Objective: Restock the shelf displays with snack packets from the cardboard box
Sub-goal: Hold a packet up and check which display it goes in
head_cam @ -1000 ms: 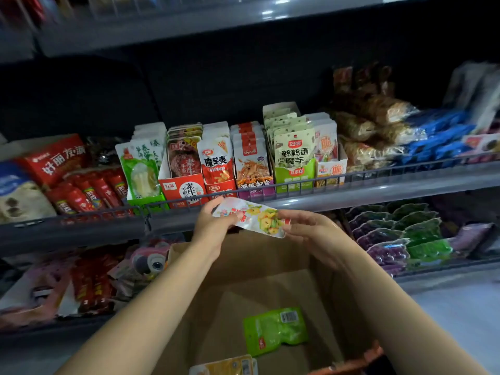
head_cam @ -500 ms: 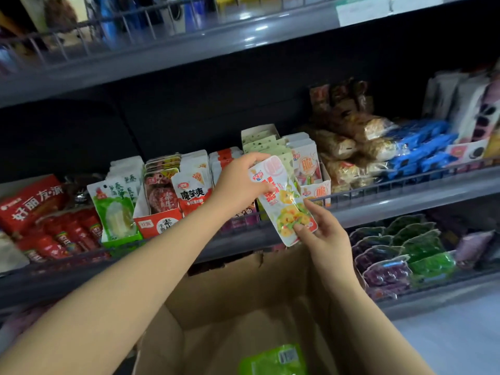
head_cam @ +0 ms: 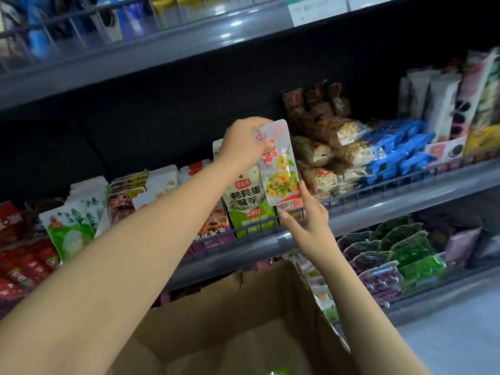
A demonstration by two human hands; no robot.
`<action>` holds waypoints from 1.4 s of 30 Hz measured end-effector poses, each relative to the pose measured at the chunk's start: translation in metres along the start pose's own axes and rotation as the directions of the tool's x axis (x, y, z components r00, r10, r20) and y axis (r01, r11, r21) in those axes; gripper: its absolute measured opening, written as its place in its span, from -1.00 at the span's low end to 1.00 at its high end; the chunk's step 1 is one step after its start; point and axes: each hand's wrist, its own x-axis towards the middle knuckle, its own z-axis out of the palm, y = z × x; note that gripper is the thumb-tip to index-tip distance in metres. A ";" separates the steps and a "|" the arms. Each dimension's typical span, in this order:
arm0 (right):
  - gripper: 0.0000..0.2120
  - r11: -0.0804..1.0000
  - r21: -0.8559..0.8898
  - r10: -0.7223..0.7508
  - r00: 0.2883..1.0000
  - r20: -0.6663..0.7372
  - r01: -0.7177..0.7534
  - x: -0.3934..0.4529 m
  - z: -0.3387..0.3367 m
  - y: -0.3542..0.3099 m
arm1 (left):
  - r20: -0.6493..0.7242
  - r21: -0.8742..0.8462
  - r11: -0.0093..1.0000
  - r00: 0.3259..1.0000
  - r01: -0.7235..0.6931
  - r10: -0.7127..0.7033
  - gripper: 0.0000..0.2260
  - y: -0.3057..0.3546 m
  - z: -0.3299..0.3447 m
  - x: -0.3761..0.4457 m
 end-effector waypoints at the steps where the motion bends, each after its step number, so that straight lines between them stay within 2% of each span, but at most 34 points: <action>1: -0.36 0.999 -0.047 0.004 1.000 0.001 -0.004 0.004 -0.001 0.003 | -0.007 -0.010 1.000 1.000 0.001 -0.001 -0.64 -0.001 0.002 0.003; 8: -0.29 0.972 -0.233 -0.018 0.999 -0.042 0.007 0.025 -0.003 0.014 | -0.064 -0.055 0.998 0.998 -0.031 0.027 -0.73 -0.009 0.016 0.012; 16: -0.23 0.930 -0.366 -0.062 0.997 -0.044 0.042 0.027 0.006 0.023 | -0.074 0.035 0.999 0.997 -0.007 0.010 -0.81 -0.017 0.023 0.018; 21: -0.21 0.927 -0.374 -0.061 0.996 -0.065 0.032 0.028 0.004 0.024 | -0.098 -0.002 1.000 0.995 0.016 -0.016 -0.83 -0.014 0.022 0.020; 23: -0.20 0.923 -0.382 -0.061 0.997 -0.049 0.037 0.027 0.003 0.024 | -0.051 0.039 0.999 0.998 0.038 -0.036 -0.83 -0.012 0.023 0.021; 27: -0.22 0.909 -0.414 -0.058 0.998 -0.032 0.040 0.027 0.003 0.025 | 0.134 0.207 0.977 0.988 0.044 -0.073 -0.83 -0.015 0.031 0.017; 31: -0.23 0.904 -0.425 -0.073 0.997 -0.032 0.053 0.027 0.003 0.026 | 0.207 0.256 0.964 0.970 0.070 -0.125 -0.81 -0.016 0.035 0.018; 37: -0.22 0.902 -0.425 -0.100 0.994 -0.031 0.078 0.027 0.003 0.029 | 0.165 0.237 0.968 0.978 0.085 -0.126 -0.81 -0.016 0.033 0.020; 42: -0.29 0.914 -0.403 -0.084 0.995 -0.055 0.055 0.018 0.003 0.023 | 0.020 0.157 0.986 0.999 -0.051 0.049 -0.82 -0.010 0.018 0.008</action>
